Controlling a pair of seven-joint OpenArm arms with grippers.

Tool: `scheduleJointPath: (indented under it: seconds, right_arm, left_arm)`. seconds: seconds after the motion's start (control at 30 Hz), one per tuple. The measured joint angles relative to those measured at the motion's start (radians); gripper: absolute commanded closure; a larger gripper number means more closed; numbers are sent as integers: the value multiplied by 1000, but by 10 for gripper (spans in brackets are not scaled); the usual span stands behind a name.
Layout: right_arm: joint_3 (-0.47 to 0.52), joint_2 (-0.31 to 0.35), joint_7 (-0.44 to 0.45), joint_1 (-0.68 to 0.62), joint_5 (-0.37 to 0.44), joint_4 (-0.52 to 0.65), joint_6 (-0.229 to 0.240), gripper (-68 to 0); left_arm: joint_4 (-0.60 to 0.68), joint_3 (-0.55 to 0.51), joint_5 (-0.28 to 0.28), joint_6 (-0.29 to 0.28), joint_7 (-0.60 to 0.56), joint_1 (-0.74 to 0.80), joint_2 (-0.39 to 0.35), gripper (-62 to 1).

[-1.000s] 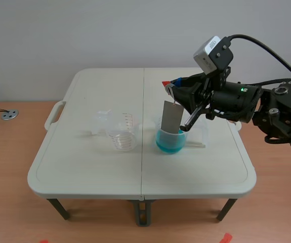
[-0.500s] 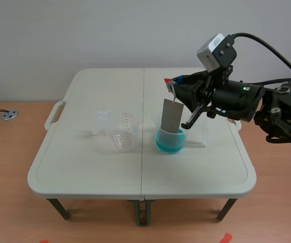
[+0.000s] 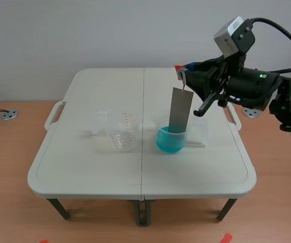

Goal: Hold the metal plate by the orange handle, dip it into the blue solution, take it out and point at it, then put the plate back in the beaker on the left.
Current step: 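Hold the plate still in the solution, then raise the plate and point at it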

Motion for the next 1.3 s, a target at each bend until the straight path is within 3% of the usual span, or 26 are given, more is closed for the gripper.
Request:
scheduleJointPath:
  seconds: [0.93, 1.13, 1.3]
  right_arm:
    - [46, 39, -36, 0, 25, 166, 26, -15]
    - [64, 39, -61, 0, 29, 211, 26, -15]
    - [64, 39, -95, 0, 40, 257, 26, -15]
  left_arm:
    - [0, -4, 0, 0, -5, 0, 0, -18]
    - [6, -84, 0, -4, -3, 0, 0, -18]
    - [55, -173, 0, -13, 66, 0, 0, -18]
